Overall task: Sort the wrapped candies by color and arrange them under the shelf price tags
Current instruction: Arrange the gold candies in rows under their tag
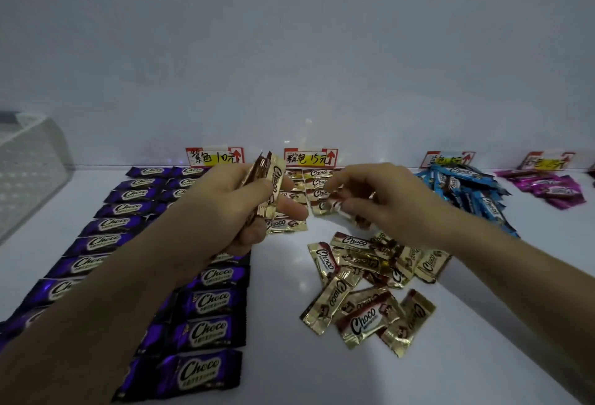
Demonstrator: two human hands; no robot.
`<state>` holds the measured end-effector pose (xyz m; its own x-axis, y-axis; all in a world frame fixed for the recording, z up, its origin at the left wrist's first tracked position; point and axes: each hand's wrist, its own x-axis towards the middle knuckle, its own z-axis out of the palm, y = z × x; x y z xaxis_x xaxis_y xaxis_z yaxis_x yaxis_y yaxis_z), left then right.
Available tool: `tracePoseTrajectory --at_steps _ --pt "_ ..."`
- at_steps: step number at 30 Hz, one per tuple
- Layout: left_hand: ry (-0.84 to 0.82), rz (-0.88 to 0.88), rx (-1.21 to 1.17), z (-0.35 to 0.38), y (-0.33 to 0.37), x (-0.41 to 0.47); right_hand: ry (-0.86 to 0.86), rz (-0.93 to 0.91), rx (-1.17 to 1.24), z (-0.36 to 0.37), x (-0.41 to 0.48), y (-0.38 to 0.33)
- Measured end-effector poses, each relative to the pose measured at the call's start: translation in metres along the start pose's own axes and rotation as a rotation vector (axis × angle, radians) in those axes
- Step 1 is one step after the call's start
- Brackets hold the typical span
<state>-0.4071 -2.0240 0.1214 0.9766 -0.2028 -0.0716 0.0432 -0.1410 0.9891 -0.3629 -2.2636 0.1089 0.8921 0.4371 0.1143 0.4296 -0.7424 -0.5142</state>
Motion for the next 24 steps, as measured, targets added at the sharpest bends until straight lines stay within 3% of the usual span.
tracePoseTrajectory --at_steps 4,8,10,14,24 --pt "0.026 0.088 0.152 -0.002 -0.007 0.004 0.081 -0.089 -0.033 0.018 0.001 0.014" --pt "0.175 0.275 0.785 -0.005 -0.023 0.012 0.185 -0.165 -0.134 0.022 0.003 0.021" --pt "0.177 0.336 0.924 -0.003 -0.030 0.010 0.154 -0.170 -0.099 0.017 0.000 0.021" --pt "0.154 0.411 1.013 0.001 -0.034 0.009 0.061 -0.152 -0.157 0.015 -0.005 0.024" --pt "0.129 0.499 1.012 0.002 -0.040 0.013 0.104 -0.134 -0.197 0.024 -0.004 0.024"
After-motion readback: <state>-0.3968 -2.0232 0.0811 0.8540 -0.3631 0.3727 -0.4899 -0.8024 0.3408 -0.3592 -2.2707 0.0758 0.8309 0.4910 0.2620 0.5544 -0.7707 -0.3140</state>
